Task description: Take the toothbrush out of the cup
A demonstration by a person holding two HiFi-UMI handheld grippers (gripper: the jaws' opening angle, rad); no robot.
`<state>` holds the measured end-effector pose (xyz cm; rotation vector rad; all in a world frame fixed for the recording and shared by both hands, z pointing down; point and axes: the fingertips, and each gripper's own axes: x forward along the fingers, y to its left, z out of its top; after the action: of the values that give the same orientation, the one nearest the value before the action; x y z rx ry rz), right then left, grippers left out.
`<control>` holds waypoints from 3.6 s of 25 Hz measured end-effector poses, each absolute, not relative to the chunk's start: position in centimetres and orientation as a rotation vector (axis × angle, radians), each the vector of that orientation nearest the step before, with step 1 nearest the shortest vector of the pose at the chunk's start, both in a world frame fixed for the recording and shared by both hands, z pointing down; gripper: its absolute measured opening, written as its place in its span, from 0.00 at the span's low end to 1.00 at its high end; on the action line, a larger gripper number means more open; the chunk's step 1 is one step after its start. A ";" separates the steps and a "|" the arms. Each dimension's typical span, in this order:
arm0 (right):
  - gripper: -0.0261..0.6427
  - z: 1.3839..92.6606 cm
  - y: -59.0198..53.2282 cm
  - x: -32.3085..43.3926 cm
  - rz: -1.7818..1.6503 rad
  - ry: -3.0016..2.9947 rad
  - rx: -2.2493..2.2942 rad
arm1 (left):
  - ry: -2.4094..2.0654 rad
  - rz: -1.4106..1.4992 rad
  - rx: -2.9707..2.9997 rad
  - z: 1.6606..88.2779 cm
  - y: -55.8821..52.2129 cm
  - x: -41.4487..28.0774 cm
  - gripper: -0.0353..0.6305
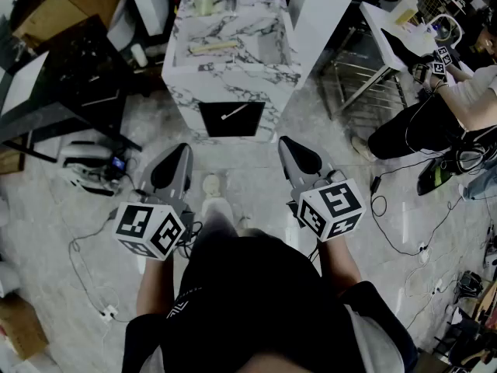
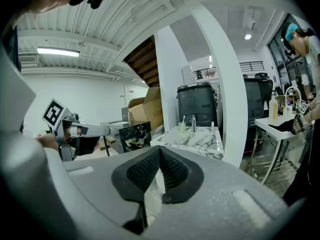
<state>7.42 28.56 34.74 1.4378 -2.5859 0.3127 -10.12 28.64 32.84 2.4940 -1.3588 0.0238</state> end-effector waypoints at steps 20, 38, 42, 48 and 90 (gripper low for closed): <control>0.04 35.3 18.7 5.7 0.378 -2.554 1.465 | -1.314 0.049 2.487 34.2 19.2 -12.5 0.08; 0.04 35.2 5.9 0.0 0.408 -2.478 1.438 | -1.340 0.166 2.485 34.4 4.9 -17.5 0.08; 0.04 35.1 3.7 -2.0 0.413 -2.468 1.445 | -1.303 0.173 2.489 34.7 2.3 -18.8 0.11; 0.04 35.6 1.9 -3.4 0.416 -2.422 1.473 | -1.236 0.166 2.512 35.2 -1.0 -19.2 0.20; 0.04 38.0 -22.3 7.7 0.392 -2.419 1.219 | -1.529 0.308 2.390 34.3 -30.2 -8.1 0.26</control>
<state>7.69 -22.27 37.97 1.2188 -2.4192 0.3917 -8.14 -30.16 34.28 2.3897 -1.5286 0.3077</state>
